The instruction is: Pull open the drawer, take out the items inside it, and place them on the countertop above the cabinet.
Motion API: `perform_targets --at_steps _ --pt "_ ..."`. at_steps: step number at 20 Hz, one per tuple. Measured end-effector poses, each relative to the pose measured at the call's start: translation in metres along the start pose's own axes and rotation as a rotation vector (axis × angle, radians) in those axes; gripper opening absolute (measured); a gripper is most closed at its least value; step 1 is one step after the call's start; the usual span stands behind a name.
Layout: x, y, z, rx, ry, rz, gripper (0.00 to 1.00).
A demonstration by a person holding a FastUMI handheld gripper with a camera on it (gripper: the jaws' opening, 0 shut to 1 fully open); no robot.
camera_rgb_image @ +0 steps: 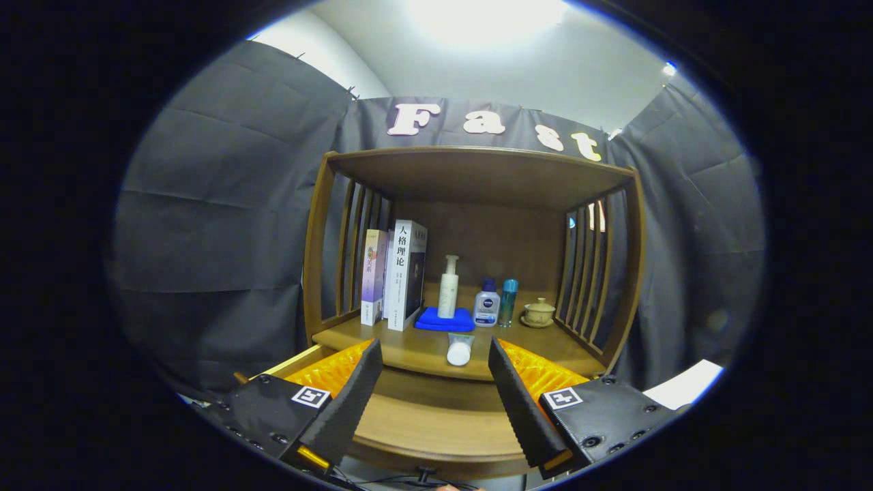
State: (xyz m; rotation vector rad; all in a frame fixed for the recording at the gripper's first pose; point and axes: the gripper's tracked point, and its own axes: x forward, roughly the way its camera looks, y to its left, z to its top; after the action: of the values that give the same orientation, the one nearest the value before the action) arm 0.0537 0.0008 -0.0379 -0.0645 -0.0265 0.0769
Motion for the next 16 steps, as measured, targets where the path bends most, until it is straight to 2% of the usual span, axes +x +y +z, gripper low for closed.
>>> perform_targets --at_steps 3,9,16 --pt "-0.023 0.001 -0.017 0.042 -0.005 -0.013 0.98" --pt "-0.055 0.006 -0.067 0.050 0.042 -0.041 0.98" --pt "-0.070 0.012 -0.131 0.091 0.133 -0.043 0.98"
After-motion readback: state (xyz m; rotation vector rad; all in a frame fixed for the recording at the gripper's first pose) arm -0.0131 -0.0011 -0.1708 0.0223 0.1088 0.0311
